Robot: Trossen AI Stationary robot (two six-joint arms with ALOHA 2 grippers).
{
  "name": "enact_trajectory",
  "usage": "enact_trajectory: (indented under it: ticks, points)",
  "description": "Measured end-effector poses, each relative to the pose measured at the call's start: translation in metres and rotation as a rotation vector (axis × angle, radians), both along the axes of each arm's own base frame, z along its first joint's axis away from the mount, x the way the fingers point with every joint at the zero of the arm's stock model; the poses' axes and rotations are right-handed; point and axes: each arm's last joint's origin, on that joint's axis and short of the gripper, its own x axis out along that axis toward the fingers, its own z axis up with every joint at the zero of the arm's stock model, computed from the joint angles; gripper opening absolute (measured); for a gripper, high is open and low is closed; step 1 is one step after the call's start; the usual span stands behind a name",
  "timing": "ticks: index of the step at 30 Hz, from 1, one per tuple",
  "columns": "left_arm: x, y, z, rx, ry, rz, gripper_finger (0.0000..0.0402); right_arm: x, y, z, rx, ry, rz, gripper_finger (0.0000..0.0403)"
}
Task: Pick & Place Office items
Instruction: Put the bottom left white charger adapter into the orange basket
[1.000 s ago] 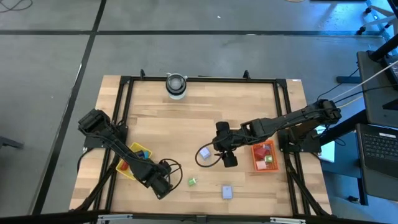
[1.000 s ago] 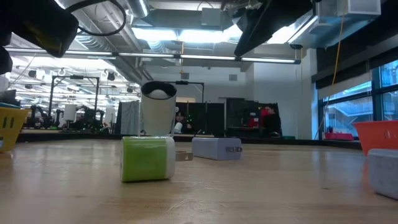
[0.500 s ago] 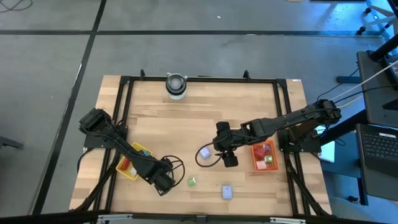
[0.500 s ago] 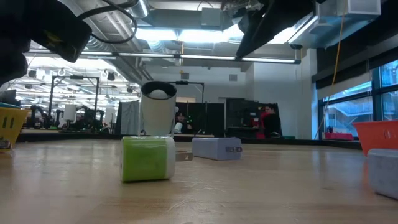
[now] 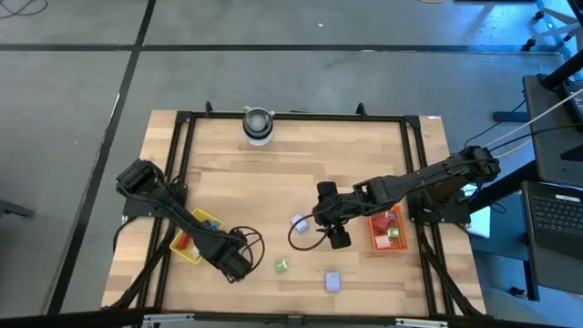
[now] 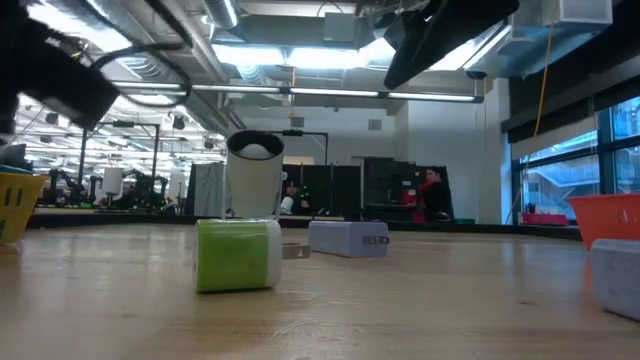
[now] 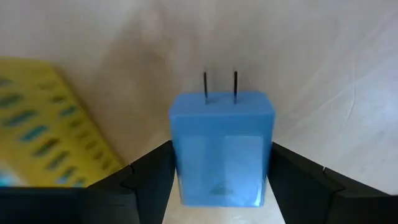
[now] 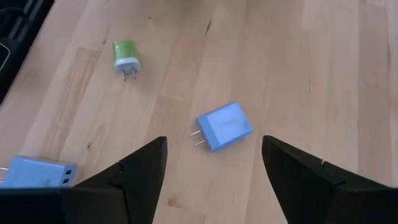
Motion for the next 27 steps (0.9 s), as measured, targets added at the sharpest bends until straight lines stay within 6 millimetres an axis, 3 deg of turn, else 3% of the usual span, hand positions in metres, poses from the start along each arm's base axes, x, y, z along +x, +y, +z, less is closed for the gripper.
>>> enact_trajectory:
  ticks: [11,22,27]
  points:
    - [0.004,-0.007,-0.019,-0.042,0.020,-0.061,0.0230,-0.001,0.002,0.000,0.001,0.004,0.002,0.0263]
    - [0.004,-0.006,-0.005,-0.066,-0.050,-0.120,0.0209,-0.001,0.002,0.000,0.000,0.004,0.005,0.0263]
    - [0.009,0.003,0.012,-0.005,-0.193,-0.172,0.0208,-0.003,0.001,-0.002,-0.043,0.019,0.008,0.0263]
